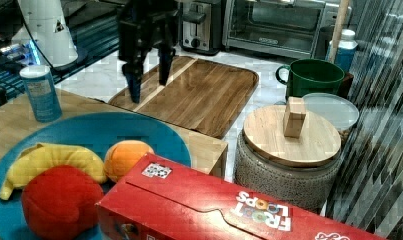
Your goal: Open the drawer.
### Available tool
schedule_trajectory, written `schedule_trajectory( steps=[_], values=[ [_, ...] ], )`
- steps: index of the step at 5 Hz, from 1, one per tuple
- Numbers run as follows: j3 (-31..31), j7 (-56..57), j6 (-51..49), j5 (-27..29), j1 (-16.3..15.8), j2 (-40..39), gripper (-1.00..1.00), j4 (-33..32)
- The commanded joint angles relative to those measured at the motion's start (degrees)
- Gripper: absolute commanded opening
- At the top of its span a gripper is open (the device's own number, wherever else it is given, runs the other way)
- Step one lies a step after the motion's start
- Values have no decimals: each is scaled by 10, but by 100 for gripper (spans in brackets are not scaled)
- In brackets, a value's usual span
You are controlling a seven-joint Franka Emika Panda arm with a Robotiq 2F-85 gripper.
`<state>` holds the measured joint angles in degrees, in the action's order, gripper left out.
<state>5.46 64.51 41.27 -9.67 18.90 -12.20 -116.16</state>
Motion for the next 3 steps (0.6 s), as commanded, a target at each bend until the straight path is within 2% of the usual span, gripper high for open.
schedule_trajectory(
  steps=[1,2,3],
  values=[
    [-15,-36,47,6,-28,44,100,-46],
    [-17,-75,35,-3,-39,54,100,-53],
    [-22,-85,44,-8,-36,55,100,-59]
  ],
)
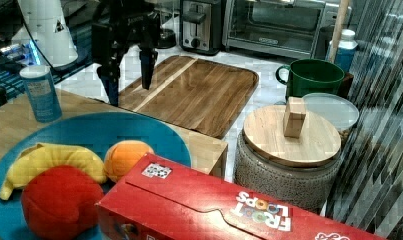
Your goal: Open the drawer.
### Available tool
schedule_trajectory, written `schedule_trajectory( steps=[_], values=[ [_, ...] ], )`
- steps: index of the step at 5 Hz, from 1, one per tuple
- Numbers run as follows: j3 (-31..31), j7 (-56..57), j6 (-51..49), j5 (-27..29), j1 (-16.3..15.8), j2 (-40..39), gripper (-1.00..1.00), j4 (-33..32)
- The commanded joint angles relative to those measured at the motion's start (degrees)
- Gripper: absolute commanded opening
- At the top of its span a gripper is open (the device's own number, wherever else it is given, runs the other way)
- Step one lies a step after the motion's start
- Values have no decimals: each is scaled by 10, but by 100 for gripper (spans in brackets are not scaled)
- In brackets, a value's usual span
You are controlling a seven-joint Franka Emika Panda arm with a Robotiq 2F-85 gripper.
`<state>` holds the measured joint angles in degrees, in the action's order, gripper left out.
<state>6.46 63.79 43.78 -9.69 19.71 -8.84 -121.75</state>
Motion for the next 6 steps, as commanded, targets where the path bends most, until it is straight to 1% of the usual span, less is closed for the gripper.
schedule_trajectory(
  steps=[1,2,3,4,5,6],
  values=[
    [-30,-56,47,5,-37,11,100,-7],
    [-34,-50,80,18,-29,11,100,-25],
    [-68,-67,94,18,1,4,100,-32],
    [-49,-80,135,16,-15,-12,100,-41],
    [-44,-88,180,2,-13,-27,100,-55],
    [-43,-88,191,14,-11,-41,100,-62]
  ],
)
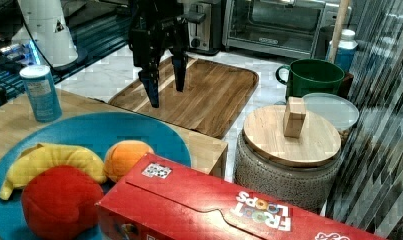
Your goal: Open the drawer.
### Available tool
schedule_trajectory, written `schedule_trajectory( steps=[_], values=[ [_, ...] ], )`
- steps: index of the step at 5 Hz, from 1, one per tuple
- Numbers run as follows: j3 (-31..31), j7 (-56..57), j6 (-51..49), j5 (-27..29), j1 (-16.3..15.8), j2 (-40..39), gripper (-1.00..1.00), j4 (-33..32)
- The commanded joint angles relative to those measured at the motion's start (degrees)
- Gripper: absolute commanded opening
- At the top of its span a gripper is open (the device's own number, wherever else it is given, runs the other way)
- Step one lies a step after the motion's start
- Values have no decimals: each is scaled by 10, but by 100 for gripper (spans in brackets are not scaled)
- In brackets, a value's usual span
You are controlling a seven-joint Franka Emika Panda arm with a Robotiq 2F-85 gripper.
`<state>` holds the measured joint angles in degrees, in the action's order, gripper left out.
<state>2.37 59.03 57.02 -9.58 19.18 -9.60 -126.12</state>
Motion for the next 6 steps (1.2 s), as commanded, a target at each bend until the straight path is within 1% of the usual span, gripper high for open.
schedule_trajectory(
  steps=[1,2,3,4,5,6],
  values=[
    [3,-65,80,1,-15,-43,100,-29],
    [1,-63,74,6,-17,-58,100,-17],
    [-16,-38,28,33,-10,-55,100,-3],
    [-7,-10,-23,48,-30,-58,100,19],
    [-49,39,-96,73,2,-71,100,61],
    [-67,68,-137,104,6,-82,100,88]
  ],
)
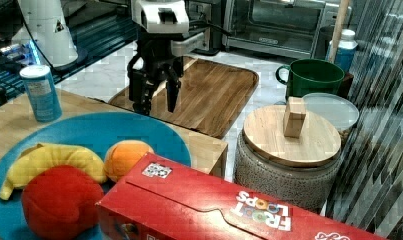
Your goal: Open the drawer.
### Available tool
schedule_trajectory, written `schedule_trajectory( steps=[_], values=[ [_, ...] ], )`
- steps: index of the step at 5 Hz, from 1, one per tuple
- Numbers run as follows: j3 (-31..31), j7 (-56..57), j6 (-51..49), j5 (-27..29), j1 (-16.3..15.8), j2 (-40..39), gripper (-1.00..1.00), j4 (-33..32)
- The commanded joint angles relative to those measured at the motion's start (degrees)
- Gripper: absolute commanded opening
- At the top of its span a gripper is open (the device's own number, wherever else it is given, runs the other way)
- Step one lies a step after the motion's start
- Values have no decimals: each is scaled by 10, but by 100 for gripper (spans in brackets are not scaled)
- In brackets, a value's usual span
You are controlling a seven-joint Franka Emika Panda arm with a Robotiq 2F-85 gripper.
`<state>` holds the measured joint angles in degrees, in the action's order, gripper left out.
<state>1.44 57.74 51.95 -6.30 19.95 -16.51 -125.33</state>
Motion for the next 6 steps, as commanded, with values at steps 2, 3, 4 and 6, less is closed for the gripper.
schedule_trajectory(
  steps=[2,3,4,6],
  values=[
    [-63,15,-35,76,-49,-19,100,56],
    [-71,-33,-47,78,-74,-2,100,38],
    [-82,-65,-55,56,-88,2,100,40],
    [-108,-137,-60,3,-115,1,100,42]
  ],
)
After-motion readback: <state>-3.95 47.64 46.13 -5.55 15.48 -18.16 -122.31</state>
